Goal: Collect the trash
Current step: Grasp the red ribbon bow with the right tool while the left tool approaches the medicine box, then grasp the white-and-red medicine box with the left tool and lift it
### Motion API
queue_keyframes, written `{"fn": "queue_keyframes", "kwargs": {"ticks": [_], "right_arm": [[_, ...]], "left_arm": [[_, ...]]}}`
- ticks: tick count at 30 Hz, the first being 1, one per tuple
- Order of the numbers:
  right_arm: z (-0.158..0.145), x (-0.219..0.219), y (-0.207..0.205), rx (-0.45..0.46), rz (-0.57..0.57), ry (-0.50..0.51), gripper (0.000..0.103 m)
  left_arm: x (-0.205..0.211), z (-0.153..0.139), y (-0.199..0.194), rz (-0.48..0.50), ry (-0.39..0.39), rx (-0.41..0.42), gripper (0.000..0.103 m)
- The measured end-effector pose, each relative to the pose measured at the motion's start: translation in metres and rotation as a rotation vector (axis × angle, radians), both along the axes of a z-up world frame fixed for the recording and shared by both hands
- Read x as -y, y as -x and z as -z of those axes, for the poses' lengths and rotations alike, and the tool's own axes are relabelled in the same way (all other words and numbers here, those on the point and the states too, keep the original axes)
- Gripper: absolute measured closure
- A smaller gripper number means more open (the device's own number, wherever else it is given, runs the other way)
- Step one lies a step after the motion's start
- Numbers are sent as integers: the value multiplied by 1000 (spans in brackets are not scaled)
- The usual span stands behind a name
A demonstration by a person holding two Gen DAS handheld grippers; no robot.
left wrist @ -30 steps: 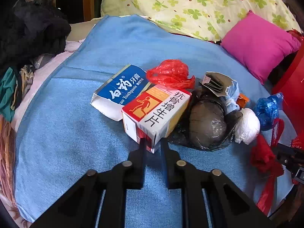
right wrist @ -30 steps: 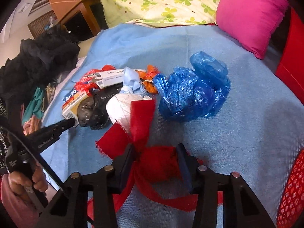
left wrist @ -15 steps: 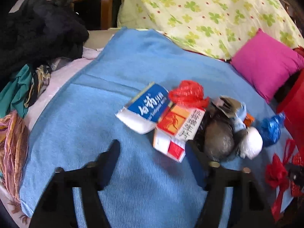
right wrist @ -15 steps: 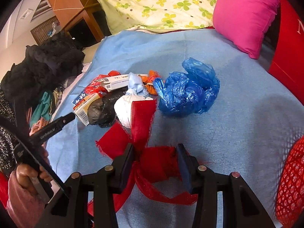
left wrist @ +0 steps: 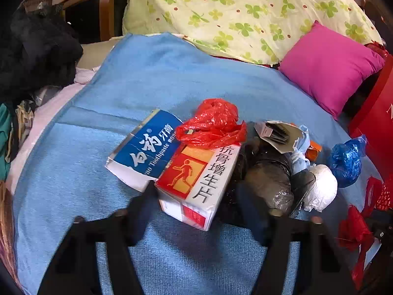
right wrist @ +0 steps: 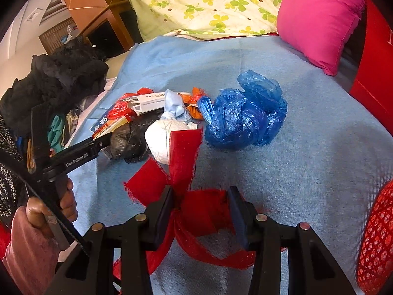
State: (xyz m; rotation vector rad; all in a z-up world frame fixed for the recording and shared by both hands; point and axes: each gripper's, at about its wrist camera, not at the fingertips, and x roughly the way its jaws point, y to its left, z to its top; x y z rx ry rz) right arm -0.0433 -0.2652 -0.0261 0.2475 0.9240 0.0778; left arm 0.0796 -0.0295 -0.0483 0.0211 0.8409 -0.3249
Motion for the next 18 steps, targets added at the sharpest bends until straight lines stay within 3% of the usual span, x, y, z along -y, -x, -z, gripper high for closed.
{"fn": "queue_keyframes", "kwargs": {"ticks": [9, 14, 18], "right_arm": [[-18, 4, 10, 63, -6, -10, 55], [-44, 6, 29, 174, -29, -11, 55], [-70, 12, 53, 293, -36, -12, 55]], "left_arm": [[-6, -8, 10, -18, 24, 26, 47], [-16, -28, 34, -34, 60, 75, 47], [-20, -51, 70, -24, 63, 169, 47]]}}
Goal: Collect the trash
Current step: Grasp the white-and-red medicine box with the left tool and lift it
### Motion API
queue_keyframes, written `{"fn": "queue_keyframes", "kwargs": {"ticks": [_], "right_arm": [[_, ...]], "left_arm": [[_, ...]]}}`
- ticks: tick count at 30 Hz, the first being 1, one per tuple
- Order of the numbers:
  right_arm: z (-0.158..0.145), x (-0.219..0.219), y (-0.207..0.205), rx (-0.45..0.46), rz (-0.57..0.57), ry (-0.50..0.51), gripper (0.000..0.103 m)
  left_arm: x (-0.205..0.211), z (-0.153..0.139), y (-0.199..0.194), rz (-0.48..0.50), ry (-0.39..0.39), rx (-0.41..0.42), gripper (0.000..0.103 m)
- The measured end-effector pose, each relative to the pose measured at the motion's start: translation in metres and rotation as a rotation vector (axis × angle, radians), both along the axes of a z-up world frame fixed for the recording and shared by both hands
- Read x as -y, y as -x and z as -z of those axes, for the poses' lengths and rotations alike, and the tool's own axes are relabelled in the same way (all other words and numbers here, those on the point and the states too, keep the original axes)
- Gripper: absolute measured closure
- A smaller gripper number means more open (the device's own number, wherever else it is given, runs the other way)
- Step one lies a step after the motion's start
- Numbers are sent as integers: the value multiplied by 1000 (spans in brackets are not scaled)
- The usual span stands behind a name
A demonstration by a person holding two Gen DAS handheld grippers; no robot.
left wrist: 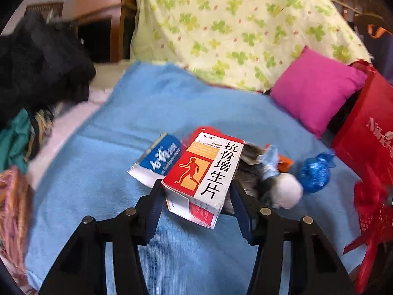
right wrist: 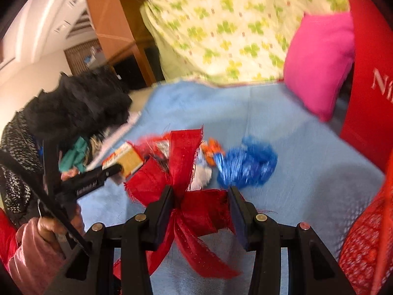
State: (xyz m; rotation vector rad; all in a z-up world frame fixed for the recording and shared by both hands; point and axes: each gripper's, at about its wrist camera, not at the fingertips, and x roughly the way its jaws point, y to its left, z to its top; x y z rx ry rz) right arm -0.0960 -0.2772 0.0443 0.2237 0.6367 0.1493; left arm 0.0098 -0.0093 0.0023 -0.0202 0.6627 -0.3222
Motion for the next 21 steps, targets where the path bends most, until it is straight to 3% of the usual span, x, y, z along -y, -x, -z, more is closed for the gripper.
{"fn": "queue_keyframes", "kwargs": {"ticks": [5, 14, 21], "right_arm": [[-33, 13, 35, 150, 28, -2, 55], [-77, 84, 104, 368, 209, -53, 55], [-75, 172, 146, 395, 439, -201, 55]], "left_arm": [[11, -15, 46, 45, 70, 47, 47], [105, -73, 109, 314, 99, 143, 47], [203, -109, 142, 537, 135, 163, 47]]}}
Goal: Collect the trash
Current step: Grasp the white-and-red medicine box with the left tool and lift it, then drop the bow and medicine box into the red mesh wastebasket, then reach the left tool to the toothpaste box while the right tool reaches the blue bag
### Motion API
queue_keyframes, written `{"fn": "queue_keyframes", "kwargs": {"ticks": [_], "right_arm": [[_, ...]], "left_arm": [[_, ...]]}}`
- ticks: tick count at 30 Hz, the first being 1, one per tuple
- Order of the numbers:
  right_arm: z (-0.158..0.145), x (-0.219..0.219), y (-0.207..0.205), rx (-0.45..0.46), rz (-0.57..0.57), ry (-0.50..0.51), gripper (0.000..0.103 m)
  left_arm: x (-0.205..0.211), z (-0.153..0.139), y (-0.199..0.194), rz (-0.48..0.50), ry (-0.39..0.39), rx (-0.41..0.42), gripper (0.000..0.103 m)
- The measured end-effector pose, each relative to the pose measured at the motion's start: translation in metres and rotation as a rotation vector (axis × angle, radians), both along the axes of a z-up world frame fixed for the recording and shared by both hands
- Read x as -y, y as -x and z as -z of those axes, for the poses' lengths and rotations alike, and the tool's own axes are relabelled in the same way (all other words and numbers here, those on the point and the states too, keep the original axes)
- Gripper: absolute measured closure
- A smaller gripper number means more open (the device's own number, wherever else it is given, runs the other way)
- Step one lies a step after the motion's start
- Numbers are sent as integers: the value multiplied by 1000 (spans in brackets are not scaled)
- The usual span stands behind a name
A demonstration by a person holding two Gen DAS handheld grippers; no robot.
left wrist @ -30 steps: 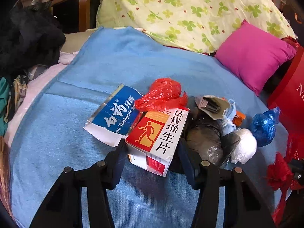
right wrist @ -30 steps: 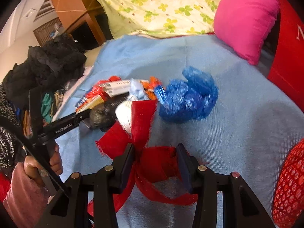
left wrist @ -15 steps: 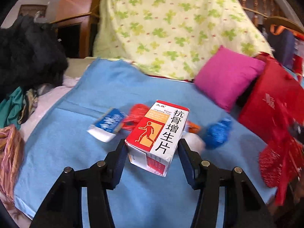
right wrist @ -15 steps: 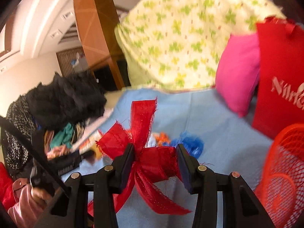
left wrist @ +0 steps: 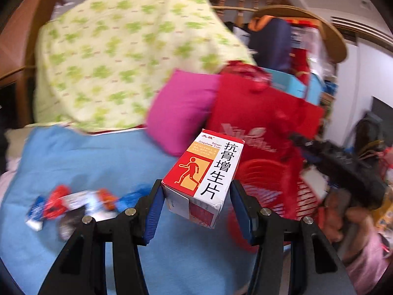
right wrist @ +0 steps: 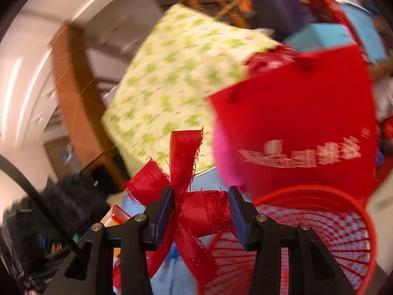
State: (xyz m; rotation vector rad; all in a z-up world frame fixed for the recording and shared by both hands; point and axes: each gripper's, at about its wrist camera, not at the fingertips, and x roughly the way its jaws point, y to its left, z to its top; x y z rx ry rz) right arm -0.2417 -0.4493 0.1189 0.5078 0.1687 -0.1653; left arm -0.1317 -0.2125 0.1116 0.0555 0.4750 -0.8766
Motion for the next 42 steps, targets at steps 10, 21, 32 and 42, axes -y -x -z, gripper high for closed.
{"fn": "queue_keyframes", "kwargs": {"ticks": [10, 21, 32, 42], "right_arm": [[27, 71, 7, -130, 139, -194, 40], [17, 52, 20, -52, 140, -98, 35], [-12, -67, -17, 113, -138, 92, 35], [43, -141, -112, -155, -319, 40, 35]], "left_arm": [[111, 22, 17, 99, -113, -35, 46], [72, 35, 2, 9, -116, -43, 35], [-97, 61, -51, -354, -110, -102, 35], [-222, 101, -94, -667, -175, -128, 35]]}}
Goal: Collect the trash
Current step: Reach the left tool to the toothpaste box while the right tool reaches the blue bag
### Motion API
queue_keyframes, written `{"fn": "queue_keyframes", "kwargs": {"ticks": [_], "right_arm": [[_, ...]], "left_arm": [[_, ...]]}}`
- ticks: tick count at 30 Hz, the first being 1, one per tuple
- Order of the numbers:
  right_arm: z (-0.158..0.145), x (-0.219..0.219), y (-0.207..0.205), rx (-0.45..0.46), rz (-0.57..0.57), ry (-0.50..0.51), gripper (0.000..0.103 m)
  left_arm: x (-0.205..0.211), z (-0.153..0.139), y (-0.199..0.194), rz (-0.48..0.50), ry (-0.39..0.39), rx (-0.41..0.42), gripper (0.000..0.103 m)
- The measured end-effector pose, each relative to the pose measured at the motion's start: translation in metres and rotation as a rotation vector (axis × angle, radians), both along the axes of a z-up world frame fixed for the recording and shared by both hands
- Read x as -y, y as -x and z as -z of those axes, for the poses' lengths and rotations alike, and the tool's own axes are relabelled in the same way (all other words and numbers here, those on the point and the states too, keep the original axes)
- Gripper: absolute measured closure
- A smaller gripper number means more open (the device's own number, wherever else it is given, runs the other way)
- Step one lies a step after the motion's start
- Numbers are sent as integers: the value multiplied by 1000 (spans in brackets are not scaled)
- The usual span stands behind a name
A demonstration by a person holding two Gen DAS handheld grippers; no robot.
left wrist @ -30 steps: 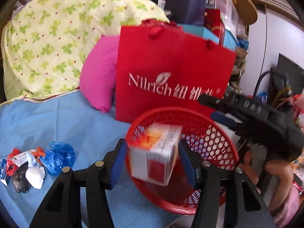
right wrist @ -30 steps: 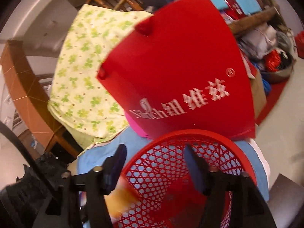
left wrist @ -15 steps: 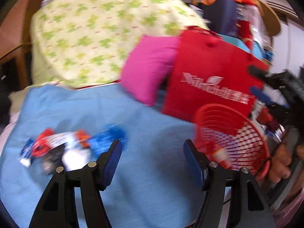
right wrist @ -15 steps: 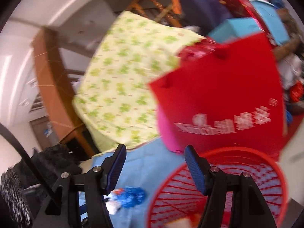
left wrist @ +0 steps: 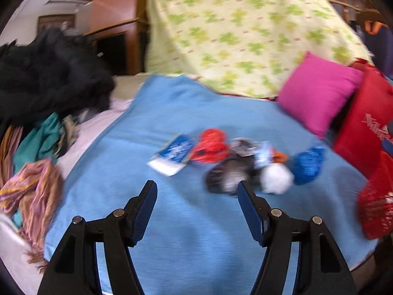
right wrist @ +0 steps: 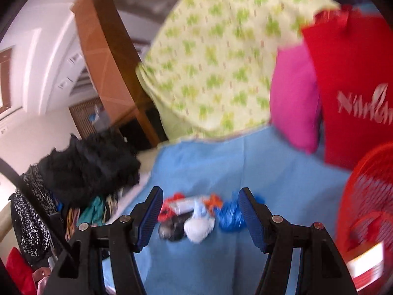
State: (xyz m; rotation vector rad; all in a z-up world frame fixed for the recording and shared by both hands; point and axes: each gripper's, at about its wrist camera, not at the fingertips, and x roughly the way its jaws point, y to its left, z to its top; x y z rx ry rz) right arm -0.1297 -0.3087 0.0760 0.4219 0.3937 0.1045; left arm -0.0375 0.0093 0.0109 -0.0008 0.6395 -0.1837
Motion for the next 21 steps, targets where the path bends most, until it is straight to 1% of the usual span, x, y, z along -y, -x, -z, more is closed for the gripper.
{"fn": "queue_keyframes", "kwargs": {"ticks": [2, 3, 5, 7, 9, 12, 14, 17, 21], "right_arm": [[14, 0, -17, -74, -4, -37, 35], [21, 2, -25, -104, -6, -62, 35], [33, 9, -38, -151, -2, -96, 35], [46, 13, -49, -201, 13, -125, 35], [59, 18, -61, -252, 16, -189, 35], [75, 28, -76, -299, 42, -254, 35], [81, 32, -85, -319, 57, -265, 35], [90, 35, -99, -348, 80, -263, 35], [102, 42, -116, -382, 95, -327, 35]], "left_arm": [[-10, 10, -8, -29, -4, -24, 35], [-15, 18, -16, -49, -8, -51, 35], [-18, 25, -30, -62, -12, -85, 35], [-17, 28, -43, -65, -33, -83, 35], [-14, 31, -58, -73, -64, -77, 35], [-11, 36, -78, -68, -74, -81, 35], [-6, 36, -90, -53, -70, -74, 34], [2, 36, -102, -29, -73, -57, 31], [6, 40, -122, -34, -67, -79, 30]]}}
